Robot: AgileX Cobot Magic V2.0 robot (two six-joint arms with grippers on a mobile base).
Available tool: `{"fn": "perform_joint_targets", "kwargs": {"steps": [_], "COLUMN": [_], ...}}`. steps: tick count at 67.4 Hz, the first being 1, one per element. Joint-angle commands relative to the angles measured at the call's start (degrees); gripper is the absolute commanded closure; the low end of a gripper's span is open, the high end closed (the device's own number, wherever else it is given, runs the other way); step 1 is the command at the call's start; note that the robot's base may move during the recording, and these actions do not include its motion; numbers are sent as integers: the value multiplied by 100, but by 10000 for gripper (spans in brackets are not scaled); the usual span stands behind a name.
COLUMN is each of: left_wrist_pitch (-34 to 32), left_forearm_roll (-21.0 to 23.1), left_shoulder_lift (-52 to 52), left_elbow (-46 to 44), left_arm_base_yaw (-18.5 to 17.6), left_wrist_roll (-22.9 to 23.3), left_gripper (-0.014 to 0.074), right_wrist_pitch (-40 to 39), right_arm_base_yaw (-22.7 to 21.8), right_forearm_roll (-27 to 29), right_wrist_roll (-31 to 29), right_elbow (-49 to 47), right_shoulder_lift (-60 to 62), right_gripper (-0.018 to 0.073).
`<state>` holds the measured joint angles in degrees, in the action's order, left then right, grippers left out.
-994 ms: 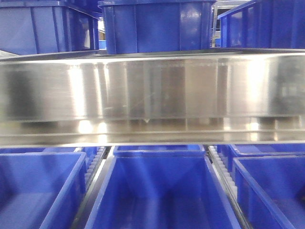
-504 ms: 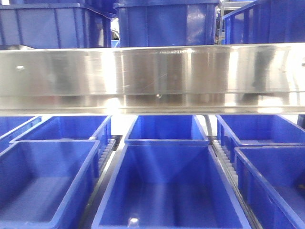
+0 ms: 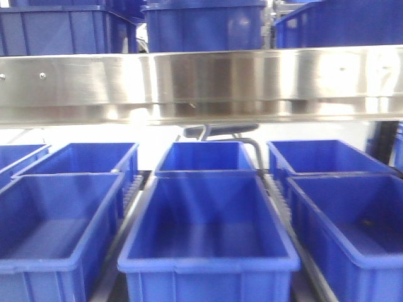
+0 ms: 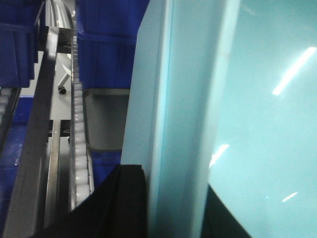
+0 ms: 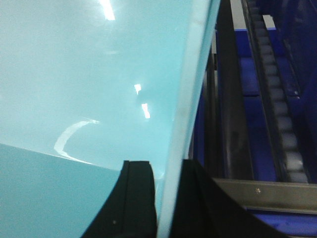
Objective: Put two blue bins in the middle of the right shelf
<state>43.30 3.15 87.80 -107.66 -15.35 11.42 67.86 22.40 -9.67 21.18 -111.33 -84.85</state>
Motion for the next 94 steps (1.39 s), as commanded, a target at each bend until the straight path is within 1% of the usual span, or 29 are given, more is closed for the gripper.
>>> {"fn": "perform_joint_targets", "kwargs": {"steps": [1,94], "left_wrist_pitch": [-886,-886], "left_forearm_roll": [508,508], "left_shoulder_lift": [-78,-78], "left_elbow": [-117,-117], "left_arm_base_yaw": [-60,-60], "left_wrist_roll": [212,212], "left_gripper": [707,707], "right_wrist_pitch": [-404,-404], "right_arm_base_yaw": [44,44], "right_forearm_roll": [388,388], "right_wrist_roll": [-81,-81], "right_elbow": [-56,-56], "right_shoulder_lift": [42,42], "right_gripper": [713,713]}}
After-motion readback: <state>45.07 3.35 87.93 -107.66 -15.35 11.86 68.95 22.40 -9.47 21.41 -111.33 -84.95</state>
